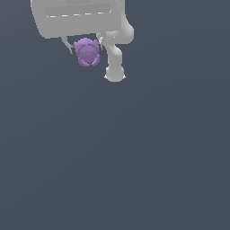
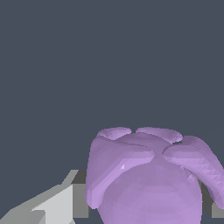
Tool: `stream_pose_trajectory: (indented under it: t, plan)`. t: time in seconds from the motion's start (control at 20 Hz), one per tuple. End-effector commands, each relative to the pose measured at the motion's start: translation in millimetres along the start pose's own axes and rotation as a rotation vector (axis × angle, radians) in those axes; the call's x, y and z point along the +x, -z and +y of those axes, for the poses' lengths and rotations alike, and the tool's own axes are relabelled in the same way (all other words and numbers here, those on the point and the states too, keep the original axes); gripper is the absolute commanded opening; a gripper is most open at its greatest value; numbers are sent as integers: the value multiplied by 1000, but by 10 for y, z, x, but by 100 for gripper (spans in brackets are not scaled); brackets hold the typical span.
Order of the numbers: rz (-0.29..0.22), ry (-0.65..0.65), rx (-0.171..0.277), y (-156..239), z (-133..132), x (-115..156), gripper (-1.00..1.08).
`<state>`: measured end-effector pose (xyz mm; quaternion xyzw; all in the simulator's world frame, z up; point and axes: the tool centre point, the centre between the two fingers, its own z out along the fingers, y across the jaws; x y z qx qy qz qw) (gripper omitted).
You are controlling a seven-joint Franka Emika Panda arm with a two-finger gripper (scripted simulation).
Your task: Pick up the object and move it to a goal position.
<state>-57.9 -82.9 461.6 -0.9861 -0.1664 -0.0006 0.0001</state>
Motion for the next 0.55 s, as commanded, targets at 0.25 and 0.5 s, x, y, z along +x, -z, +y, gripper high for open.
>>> stream_pose_trajectory:
  t: [0.25, 0.5]
  plan:
    - [-1, 0, 0, 196, 69, -22, -100]
    - [-1, 0, 0, 194, 71, -15, -100]
